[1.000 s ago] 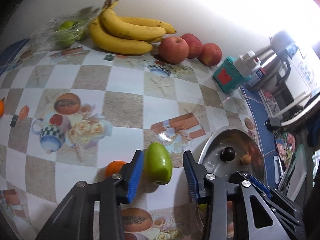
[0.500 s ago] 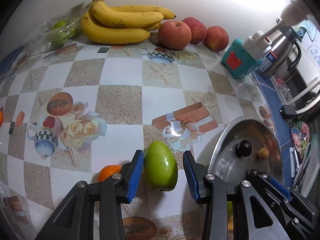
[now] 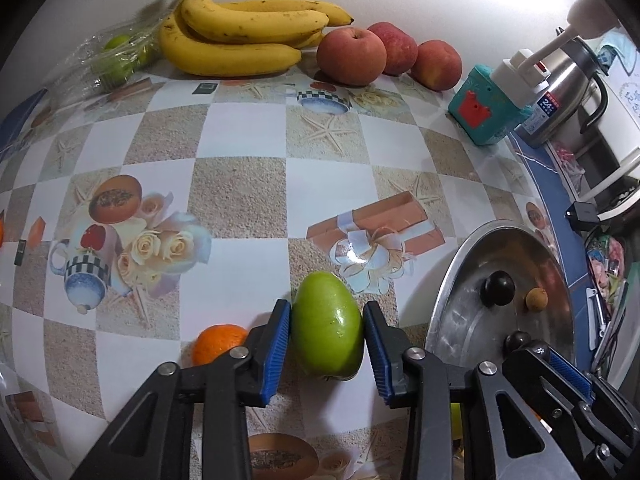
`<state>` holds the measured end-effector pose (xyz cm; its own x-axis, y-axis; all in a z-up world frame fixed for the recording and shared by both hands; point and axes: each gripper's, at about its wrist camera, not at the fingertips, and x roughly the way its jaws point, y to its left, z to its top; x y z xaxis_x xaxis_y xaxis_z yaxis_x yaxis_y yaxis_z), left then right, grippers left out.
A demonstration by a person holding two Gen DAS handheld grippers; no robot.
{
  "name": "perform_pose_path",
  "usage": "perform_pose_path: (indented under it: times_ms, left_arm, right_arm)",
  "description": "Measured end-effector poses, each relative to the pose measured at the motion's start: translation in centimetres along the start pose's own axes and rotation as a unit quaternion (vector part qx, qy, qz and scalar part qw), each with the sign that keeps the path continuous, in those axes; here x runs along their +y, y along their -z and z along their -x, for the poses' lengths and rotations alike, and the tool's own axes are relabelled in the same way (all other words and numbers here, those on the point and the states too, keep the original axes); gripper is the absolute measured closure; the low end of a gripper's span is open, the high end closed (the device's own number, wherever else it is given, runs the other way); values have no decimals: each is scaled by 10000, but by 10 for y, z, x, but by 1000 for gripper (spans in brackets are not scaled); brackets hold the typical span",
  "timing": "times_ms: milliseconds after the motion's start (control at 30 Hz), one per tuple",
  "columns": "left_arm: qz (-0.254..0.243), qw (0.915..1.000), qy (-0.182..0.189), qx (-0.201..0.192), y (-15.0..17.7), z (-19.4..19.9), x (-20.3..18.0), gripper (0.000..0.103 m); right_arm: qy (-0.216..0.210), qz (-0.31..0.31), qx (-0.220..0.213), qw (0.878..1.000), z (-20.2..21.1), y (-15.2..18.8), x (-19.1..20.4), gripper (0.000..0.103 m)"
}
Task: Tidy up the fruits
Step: 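Carry the green pear and black fruit over the basin with both tools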
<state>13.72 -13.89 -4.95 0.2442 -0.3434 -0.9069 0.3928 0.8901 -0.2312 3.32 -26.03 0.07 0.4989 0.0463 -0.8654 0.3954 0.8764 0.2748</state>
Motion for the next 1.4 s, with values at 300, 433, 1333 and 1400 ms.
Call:
perform_pose_path:
  times_ms: [300,433,1333,1400]
  left_arm:
    - [39,9999,42,-92,-3,12,-3,64]
    - [99,9997,97,-187,-6,23,-3,63]
    - [-478,9937,1006,-124,3,30,-65,63]
    - [-469,9936,1021,-77,3,26,-66,63]
  right_arm:
    - [-21,30,37,10000,-1,1,3,75]
    - [-27,20,43,10000,-1,1,2,75]
    - [550,-533,303,9966,-7,4,-44,75]
    - [590,-524,365,9962,-10,5,-44,75]
